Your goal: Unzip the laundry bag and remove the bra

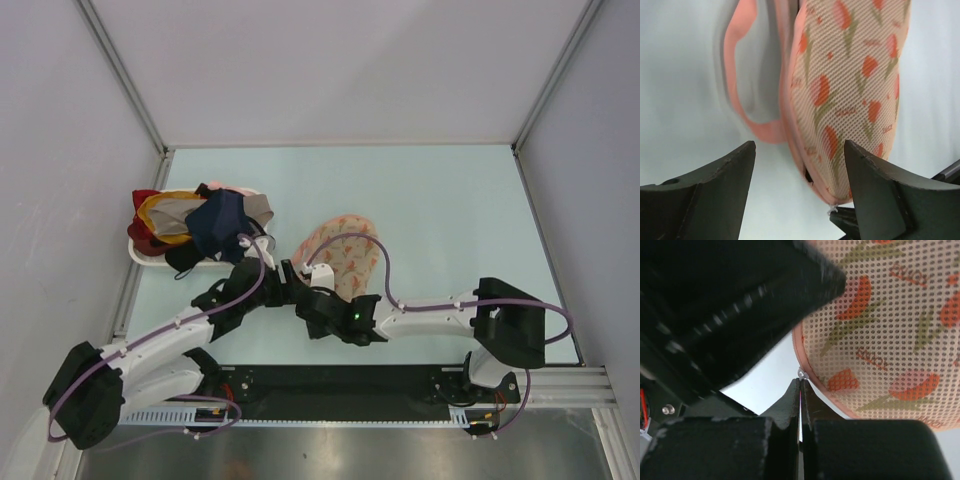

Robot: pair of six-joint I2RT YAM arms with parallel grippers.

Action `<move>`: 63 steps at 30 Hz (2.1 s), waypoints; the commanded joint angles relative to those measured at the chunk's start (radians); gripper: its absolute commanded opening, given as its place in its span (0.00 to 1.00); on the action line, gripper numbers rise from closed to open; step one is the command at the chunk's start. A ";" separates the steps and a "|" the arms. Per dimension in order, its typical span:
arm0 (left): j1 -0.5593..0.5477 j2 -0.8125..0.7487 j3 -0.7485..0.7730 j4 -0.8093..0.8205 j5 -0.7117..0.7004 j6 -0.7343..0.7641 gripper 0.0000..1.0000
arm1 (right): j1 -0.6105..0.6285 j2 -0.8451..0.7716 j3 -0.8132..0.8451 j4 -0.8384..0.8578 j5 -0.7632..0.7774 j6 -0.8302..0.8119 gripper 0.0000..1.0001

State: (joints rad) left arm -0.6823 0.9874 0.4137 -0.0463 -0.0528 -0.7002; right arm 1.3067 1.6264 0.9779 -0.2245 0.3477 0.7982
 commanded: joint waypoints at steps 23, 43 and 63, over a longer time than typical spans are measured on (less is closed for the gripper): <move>-0.057 -0.079 -0.069 -0.026 -0.056 -0.133 0.00 | -0.017 0.059 0.084 0.094 -0.039 -0.063 0.00; -0.034 -0.010 0.016 -0.024 -0.108 -0.076 0.00 | -0.015 -0.005 -0.005 0.062 -0.012 -0.008 0.00; 0.021 0.083 0.040 0.034 -0.073 -0.032 0.00 | -0.017 -0.072 -0.105 -0.001 0.031 0.065 0.00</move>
State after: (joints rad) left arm -0.6807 1.0588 0.4026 -0.0685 -0.1001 -0.7662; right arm 1.2881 1.5970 0.8890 -0.1764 0.3393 0.8394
